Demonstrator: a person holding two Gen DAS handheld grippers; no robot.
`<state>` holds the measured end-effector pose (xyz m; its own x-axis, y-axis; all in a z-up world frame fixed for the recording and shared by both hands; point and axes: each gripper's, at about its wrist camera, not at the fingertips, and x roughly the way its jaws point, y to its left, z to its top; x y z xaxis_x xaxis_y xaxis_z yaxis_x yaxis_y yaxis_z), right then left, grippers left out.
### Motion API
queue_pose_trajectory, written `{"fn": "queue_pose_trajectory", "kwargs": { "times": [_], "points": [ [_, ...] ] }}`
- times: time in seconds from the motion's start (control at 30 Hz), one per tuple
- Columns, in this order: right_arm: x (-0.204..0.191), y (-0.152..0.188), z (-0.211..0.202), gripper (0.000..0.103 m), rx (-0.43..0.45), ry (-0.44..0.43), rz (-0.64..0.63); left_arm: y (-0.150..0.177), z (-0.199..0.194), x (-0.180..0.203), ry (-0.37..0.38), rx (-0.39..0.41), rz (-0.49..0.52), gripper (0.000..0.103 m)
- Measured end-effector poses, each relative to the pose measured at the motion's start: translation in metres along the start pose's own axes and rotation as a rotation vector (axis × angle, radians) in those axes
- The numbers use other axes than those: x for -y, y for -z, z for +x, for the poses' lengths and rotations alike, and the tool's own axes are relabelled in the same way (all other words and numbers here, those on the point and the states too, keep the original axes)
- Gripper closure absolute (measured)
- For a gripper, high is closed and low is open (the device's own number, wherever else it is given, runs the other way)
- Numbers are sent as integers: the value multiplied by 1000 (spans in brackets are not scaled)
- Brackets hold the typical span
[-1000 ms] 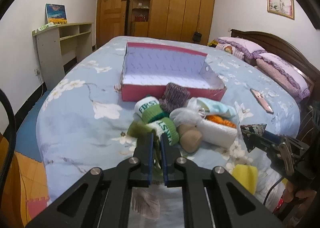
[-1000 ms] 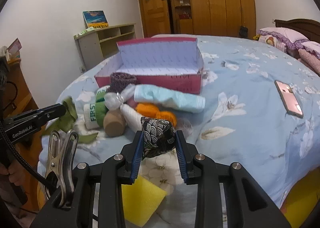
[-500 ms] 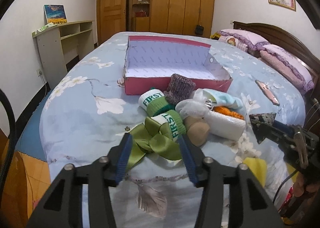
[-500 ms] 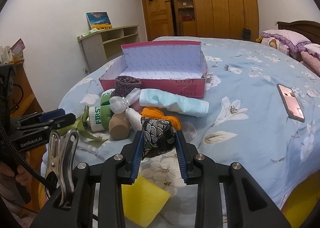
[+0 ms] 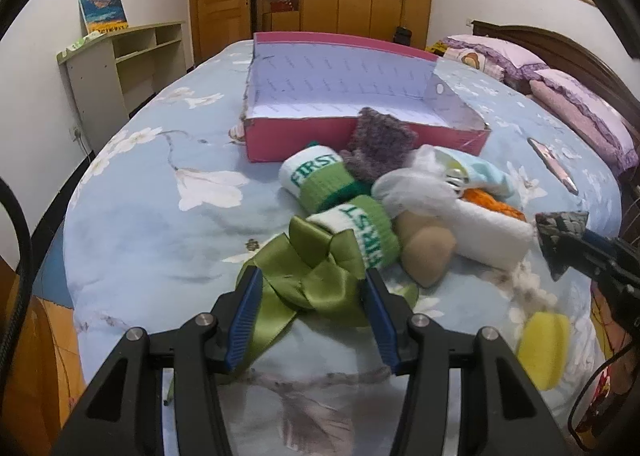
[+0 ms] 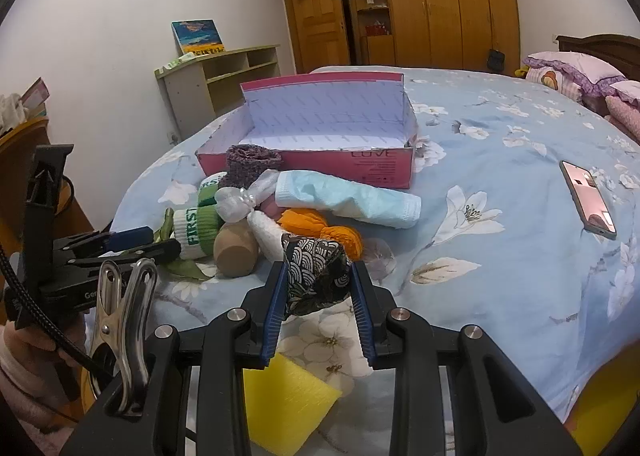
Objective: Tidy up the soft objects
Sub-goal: 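Lift the pouch with the right gripper while the left lifts the ribbon over the box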
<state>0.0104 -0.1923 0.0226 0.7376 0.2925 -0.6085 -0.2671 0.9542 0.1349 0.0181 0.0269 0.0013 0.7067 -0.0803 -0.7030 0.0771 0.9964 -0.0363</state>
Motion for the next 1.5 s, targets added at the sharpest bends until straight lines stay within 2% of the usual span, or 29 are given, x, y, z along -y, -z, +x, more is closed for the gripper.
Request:
{"fn": "queue_pose_trajectory", "kwargs": {
  "times": [0.03, 0.07, 0.1, 0.2, 0.3, 0.57, 0.77, 1.27, 1.5],
  "points": [
    [0, 0, 1, 70, -2, 0, 1, 1, 1, -3, 6, 0, -2, 51],
    [1, 0, 2, 71, -3, 0, 2, 1, 2, -4, 15, -1, -2, 60],
    [1, 0, 2, 70, -5, 1, 2, 2, 4, -6, 25, -7, -1, 74],
    [2, 0, 3, 70, -5, 3, 4, 4, 8, -8, 35, -24, -4, 85],
    [1, 0, 2, 70, -5, 3, 2, 3, 3, -9, 50, -12, -9, 91],
    [-1, -1, 1, 70, -1, -6, -5, -5, -27, -10, 95, 45, -34, 93],
    [-5, -11, -3, 70, 15, -10, -31, -25, -46, -1, 109, 110, -4, 93],
    [-6, -64, 0, 70, 77, -4, -92, -96, -43, 0, 127, 184, -23, 93],
    [-1, -96, 18, 70, 98, 15, -114, -130, -29, 0, 124, 213, -22, 93]
  ]
}}
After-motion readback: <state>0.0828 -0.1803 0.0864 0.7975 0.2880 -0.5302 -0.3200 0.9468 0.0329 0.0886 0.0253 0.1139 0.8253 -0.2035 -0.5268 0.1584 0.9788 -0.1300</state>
